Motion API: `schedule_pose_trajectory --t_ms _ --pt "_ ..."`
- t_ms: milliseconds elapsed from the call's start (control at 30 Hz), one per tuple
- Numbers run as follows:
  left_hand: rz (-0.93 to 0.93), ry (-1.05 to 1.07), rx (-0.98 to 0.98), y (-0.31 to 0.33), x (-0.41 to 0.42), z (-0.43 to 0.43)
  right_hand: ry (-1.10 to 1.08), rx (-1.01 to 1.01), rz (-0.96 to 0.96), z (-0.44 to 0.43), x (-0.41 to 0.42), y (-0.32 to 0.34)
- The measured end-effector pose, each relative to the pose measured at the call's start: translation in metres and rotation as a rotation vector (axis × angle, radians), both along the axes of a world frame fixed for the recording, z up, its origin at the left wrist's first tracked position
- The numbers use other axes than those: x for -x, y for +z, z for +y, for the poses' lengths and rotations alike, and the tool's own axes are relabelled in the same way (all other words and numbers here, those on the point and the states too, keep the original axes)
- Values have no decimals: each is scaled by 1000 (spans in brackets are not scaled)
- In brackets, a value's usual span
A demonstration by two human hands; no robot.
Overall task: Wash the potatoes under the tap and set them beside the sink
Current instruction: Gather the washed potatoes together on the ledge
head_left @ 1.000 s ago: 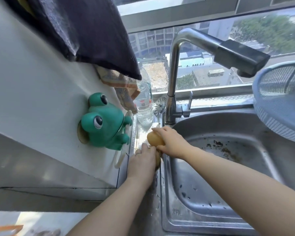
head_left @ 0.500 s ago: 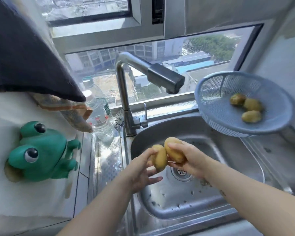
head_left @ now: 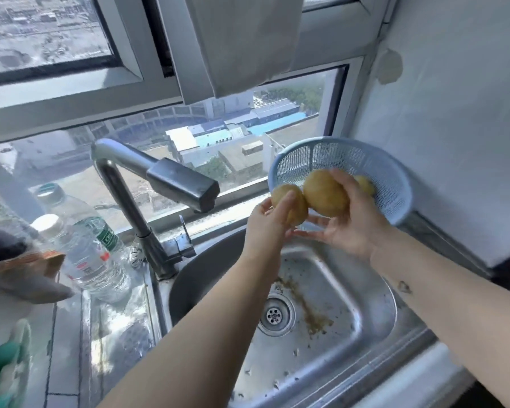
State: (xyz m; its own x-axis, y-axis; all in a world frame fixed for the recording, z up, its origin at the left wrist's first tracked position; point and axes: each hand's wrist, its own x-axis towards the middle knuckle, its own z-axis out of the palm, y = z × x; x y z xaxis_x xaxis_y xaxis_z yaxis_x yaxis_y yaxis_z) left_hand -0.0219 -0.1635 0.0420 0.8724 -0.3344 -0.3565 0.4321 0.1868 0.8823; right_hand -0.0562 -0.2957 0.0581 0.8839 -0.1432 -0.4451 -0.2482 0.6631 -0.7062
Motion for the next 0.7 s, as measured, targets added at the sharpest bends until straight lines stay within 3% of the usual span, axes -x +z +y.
schedule_pose_trajectory --t_ms 233,400,467,567,700 --pt "-208 -99 -250 8 -27 -49 56 -45 -8 -45 -23 13" --pt "-499 -181 -516 11 -48 -57 51 13 -7 -81 -49 6" --pt "-573 -117 -678 0 -57 -54 63 210 27 -90 -63 -3" --pt "-478 -103 -923 -21 -62 -47 162 756 88 -95 -84 -19" --pt "-334 -166 -831 -42 -65 -49 421 1621 68 -103 -121 -52"
